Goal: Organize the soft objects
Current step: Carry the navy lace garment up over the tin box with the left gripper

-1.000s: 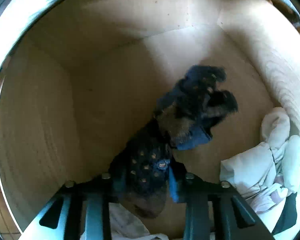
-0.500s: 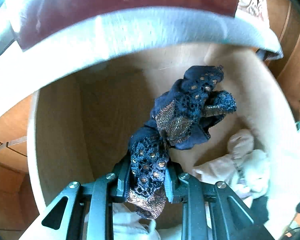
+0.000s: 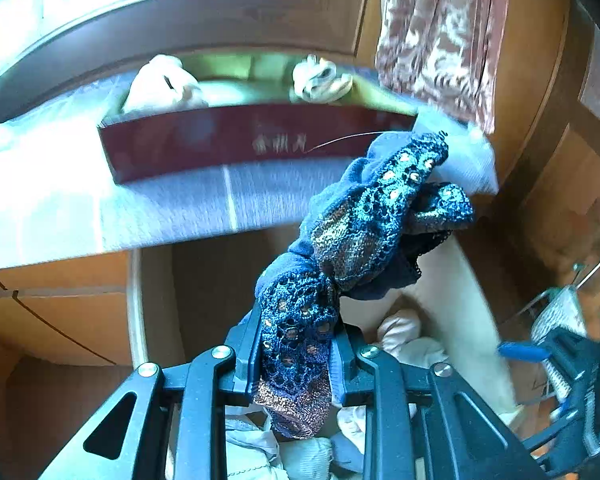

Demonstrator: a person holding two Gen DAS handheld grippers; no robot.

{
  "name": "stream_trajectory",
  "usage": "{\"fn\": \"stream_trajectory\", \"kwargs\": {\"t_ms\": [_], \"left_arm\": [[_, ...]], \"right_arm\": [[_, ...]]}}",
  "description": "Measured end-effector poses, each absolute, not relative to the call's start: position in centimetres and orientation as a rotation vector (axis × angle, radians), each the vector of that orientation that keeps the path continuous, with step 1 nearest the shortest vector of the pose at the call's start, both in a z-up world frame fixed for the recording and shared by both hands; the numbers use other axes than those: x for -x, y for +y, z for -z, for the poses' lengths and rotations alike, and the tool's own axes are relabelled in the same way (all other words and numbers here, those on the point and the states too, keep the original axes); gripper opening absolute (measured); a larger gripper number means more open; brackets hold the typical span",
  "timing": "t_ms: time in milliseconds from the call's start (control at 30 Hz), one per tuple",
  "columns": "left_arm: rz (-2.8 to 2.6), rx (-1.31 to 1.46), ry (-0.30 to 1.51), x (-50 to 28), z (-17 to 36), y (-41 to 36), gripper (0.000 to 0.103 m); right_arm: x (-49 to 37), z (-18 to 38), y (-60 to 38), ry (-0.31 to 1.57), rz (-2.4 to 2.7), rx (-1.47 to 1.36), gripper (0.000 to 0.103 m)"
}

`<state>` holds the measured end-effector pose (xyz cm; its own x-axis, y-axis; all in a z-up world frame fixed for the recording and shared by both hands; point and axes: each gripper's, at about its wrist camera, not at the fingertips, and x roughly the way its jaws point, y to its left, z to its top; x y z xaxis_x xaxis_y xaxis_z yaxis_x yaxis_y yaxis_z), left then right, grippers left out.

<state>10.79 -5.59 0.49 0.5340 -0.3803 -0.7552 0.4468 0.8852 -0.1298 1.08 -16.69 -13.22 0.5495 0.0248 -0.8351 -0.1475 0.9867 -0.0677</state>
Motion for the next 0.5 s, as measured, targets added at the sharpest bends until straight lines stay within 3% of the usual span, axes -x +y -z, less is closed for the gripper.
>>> {"fn": "stream_trajectory", "kwargs": {"t_ms": [500], "left_arm": [[0.476, 0.026, 0.764, -10.9, -5.8, -2.7, 0.026]], "right_arm": [[-2.9, 16.0, -14.0, 1.077, -0.203, 0.205, 0.088]]}}
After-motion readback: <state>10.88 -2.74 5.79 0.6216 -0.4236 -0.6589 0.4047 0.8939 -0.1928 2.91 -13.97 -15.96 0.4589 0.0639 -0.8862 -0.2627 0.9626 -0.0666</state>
